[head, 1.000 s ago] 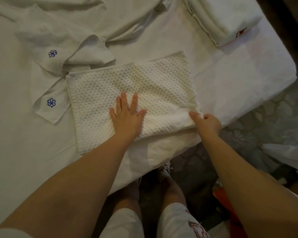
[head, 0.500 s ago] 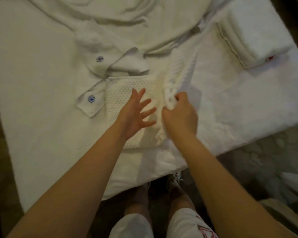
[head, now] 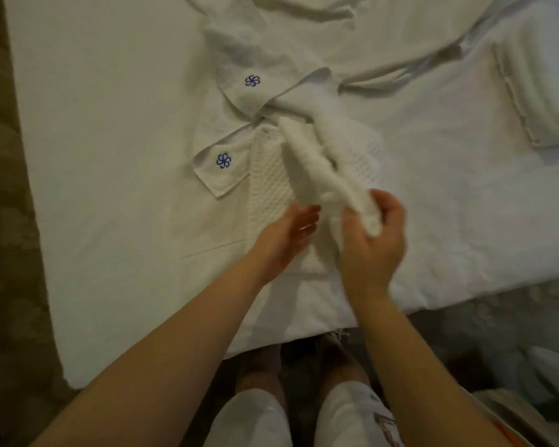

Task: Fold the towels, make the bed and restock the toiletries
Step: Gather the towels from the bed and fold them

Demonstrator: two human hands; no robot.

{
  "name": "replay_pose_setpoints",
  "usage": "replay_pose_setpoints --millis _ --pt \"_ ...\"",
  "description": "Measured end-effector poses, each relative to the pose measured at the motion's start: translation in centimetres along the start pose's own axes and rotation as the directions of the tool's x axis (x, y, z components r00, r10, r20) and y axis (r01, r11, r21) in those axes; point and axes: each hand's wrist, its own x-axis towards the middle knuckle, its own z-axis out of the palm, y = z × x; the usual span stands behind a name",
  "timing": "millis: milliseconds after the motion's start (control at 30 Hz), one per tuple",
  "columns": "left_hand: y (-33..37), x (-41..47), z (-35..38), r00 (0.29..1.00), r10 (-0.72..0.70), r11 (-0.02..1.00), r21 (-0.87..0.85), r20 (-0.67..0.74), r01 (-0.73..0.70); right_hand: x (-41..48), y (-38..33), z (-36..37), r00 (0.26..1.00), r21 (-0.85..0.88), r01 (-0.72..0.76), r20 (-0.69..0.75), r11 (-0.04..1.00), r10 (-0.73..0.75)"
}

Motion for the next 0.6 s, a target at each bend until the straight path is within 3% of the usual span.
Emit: replay_pose_setpoints --millis 67,133,200,233,300,333,400,533,600 --pt "-0.8 0.4 3.1 0.995 0.091 0.927 0.361 0.046 -0.102 2.4 0.1 -3.1 0.973 0.109 -0.016 -0.228 0.994 0.041" --pt "-1.2 1.3 5.7 0.973 0.175 0.740 0.632 0.150 -0.231 4.5 1.3 -6.1 0.911 0.202 -0.089 -0.380 0.975 0.162" --pt "-1.9 2.4 7.4 0.935 0.216 0.512 0.783 0.283 -0.355 6.1 4.0 -8.4 0.839 0.305 -0.234 -0.417 0.923 0.351" --pt "-2.7 3.1 7.9 0.910 0.228 0.366 0.836 0.346 -0.410 6.4 5.8 -9.0 0.792 0.437 -0.324 -0.360 0.839 0.493" --pt "-4.5 4.2 8.1 0.887 0.204 0.042 0.902 0.413 -0.430 6.5 9.0 -9.4 0.664 0.678 -0.488 -0.120 0.549 0.738" --pt "-5.5 4.7 7.9 0.894 0.183 -0.084 0.912 0.410 -0.401 6.4 10.1 -9.4 0.606 0.712 -0.550 -0.020 0.437 0.795" --pt "-6.8 5.3 7.6 0.903 0.172 -0.229 0.908 0.393 -0.351 6.5 11.6 -9.4 0.569 0.723 -0.599 0.080 0.345 0.818" --pt "-9.3 6.5 8.1 0.861 0.297 -0.406 0.871 0.413 -0.277 7.1 12.5 -9.5 0.624 0.712 -0.500 -0.100 0.493 0.775" --pt "-9.9 7.1 8.4 0.913 0.224 -0.460 0.863 0.340 -0.209 6.2 12.4 -9.1 0.647 0.703 -0.450 -0.169 0.551 0.743"
